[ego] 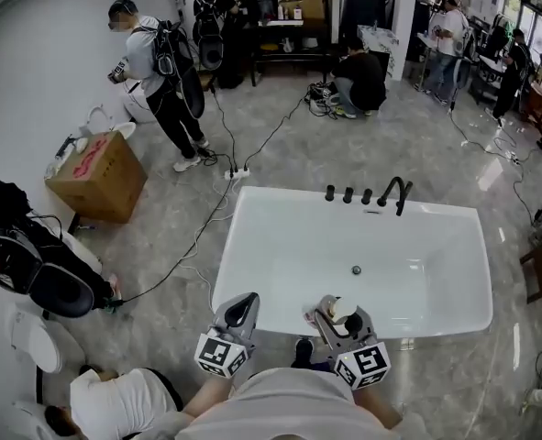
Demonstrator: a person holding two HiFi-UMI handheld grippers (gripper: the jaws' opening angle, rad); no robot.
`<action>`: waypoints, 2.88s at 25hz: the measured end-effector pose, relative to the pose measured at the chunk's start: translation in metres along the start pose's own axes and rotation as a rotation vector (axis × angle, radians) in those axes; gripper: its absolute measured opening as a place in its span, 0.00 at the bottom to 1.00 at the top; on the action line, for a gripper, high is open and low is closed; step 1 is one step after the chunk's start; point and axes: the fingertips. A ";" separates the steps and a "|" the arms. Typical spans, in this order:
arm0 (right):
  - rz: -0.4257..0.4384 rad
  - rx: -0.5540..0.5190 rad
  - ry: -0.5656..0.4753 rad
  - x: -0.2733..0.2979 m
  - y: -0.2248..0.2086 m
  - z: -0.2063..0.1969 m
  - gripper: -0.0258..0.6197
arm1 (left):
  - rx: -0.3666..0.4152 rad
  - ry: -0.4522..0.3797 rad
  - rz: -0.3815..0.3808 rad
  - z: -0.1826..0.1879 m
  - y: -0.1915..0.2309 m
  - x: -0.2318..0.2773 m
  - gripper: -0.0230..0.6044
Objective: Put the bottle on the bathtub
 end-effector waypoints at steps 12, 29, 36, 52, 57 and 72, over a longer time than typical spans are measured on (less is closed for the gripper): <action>-0.041 0.002 0.014 0.041 -0.058 0.022 0.37 | -0.021 -0.041 -0.026 0.018 0.023 0.075 0.03; -0.099 0.009 0.001 0.092 -0.061 0.033 0.37 | -0.003 -0.041 -0.060 0.031 0.080 0.095 0.03; -0.099 0.008 0.025 0.104 -0.067 0.030 0.37 | -0.001 -0.014 -0.054 0.022 0.089 0.102 0.03; -0.149 0.035 0.133 0.144 -0.110 -0.031 0.37 | -0.051 0.116 -0.064 -0.056 0.102 0.134 0.03; -0.166 0.029 0.170 0.159 -0.130 -0.065 0.37 | -0.059 0.161 -0.066 -0.097 0.109 0.146 0.03; -0.145 0.082 0.333 0.198 -0.178 -0.212 0.37 | -0.122 0.344 -0.029 -0.242 0.123 0.160 0.03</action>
Point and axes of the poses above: the fingertips, and each gripper's own axes: x forward along the fingers, y to its left, z out of its top, and after that the axes turned 15 degrees about z, right-handed
